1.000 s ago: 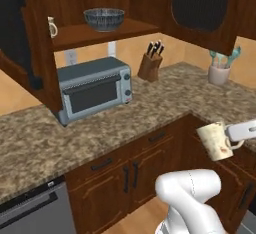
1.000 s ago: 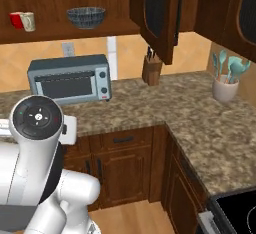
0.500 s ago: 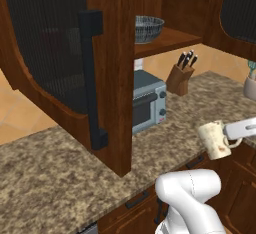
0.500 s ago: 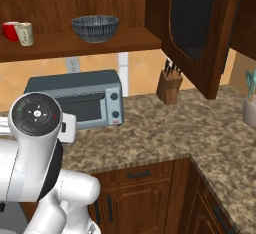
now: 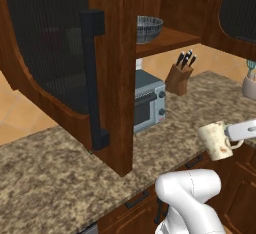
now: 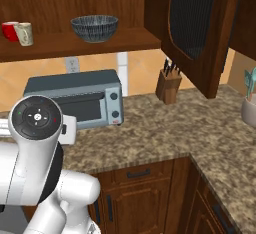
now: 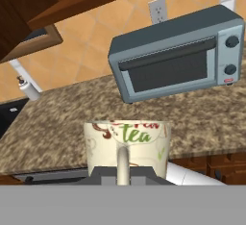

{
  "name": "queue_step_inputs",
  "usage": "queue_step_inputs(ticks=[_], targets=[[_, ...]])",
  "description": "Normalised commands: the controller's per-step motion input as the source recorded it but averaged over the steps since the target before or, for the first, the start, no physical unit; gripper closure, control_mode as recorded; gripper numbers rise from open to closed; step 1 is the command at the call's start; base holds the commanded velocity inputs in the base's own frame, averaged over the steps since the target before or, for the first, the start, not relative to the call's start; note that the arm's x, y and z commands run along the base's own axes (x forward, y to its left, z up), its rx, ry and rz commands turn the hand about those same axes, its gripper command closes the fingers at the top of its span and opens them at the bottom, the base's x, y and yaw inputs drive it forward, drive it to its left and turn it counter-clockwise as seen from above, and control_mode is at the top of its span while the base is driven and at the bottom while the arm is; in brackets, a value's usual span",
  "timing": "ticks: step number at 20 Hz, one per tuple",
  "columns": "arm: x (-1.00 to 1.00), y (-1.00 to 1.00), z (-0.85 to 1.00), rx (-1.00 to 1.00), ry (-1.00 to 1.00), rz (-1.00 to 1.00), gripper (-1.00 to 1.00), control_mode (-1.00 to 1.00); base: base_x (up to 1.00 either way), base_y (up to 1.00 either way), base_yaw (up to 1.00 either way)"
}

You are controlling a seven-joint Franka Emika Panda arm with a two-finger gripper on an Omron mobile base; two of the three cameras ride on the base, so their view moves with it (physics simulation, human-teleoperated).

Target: Gather all objects into one cabinet and sort the glasses and bowls to opposite sides.

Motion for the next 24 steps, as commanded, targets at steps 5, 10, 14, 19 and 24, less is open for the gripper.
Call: queue_step_inputs(ticks=[5, 10, 14, 19, 24], targets=[[0.00, 0.00, 0.00, 0.00, 0.00, 0.00, 1.00, 1.00, 0.49, 0.46, 0.01], [0.00, 0.00, 0.00, 0.00, 0.00, 0.00, 1.00, 1.00, 0.11, -0.46, 0.12], [0.00, 0.00, 0.00, 0.00, 0.00, 0.00, 1.00, 1.00, 0.36, -1.00, 0.23], [0.00, 0.00, 0.00, 0.00, 0.00, 0.00, 1.00, 1.00, 0.55, -0.45, 0.16], [0.00, 0.00, 0.00, 0.00, 0.00, 0.00, 1.00, 1.00, 0.05, 0.94, 0.00]])
